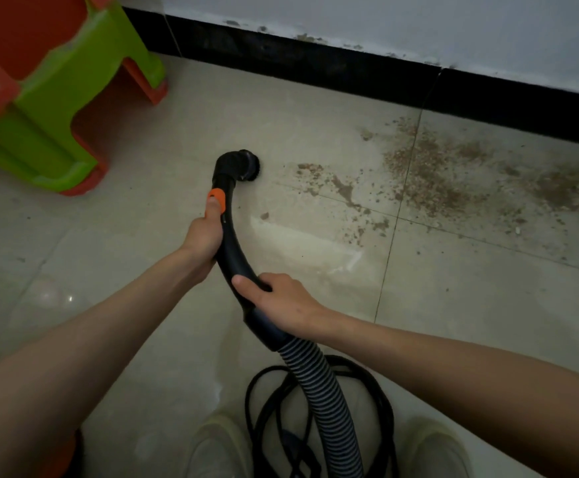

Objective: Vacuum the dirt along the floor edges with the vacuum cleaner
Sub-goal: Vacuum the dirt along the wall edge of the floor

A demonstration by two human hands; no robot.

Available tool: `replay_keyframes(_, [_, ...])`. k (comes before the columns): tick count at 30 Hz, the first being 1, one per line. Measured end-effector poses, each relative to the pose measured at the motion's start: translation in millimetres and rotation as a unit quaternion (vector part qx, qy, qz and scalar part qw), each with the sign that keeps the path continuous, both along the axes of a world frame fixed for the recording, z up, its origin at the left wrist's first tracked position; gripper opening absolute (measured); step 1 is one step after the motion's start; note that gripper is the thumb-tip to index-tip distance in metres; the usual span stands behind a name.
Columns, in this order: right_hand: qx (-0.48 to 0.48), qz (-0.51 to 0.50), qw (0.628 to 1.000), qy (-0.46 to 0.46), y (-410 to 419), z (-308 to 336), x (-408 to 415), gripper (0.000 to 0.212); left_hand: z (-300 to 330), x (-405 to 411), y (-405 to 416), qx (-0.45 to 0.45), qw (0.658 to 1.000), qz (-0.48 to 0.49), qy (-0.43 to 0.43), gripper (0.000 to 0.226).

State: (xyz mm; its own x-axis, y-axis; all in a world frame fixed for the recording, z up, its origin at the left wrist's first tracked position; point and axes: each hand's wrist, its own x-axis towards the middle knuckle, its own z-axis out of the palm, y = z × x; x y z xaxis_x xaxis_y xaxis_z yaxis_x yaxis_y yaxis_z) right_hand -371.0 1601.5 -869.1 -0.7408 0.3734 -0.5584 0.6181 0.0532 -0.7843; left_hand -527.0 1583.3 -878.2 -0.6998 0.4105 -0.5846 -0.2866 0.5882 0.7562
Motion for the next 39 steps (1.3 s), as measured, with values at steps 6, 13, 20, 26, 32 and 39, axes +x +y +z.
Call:
replay_keyframes(6, [-0.01, -0.057, 0.998, -0.003, 11.1, 2.7, 31.4, 0.044, -1.5, 29.9, 25.5, -0.002, 0.999, -0.043, -0.004, 0.068])
replay_keyframes(13, [-0.012, -0.109, 0.994, -0.007, 21.7, 7.5, 59.2, 0.048, -0.3, 57.6, 51.2, -0.011, 0.995, -0.096, -0.011, 0.071])
replay_keyframes(20, [-0.016, -0.155, 0.988, -0.009, 26.3, 7.8, 85.1, 0.043, 1.4, 85.5, 69.7, -0.007, 0.988, -0.151, -0.032, 0.071])
replay_keyframes(26, [-0.033, -0.166, 0.985, -0.027, 31.1, 7.0, 94.0, 0.049, 3.1, 97.8, 78.0, 0.006, 0.984, -0.17, -0.062, 0.066])
replay_keyframes(32, [-0.007, -0.141, 0.99, -0.008, 25.4, 10.8, 79.6, 0.045, 4.3, 84.6, 70.5, 0.024, 0.99, -0.132, -0.05, 0.057])
replay_keyframes(39, [-0.154, -0.129, 0.98, 0.009, 15.8, 17.9, 54.5, 0.048, 12.1, 57.9, 43.6, 0.038, 0.995, -0.071, -0.052, 0.049])
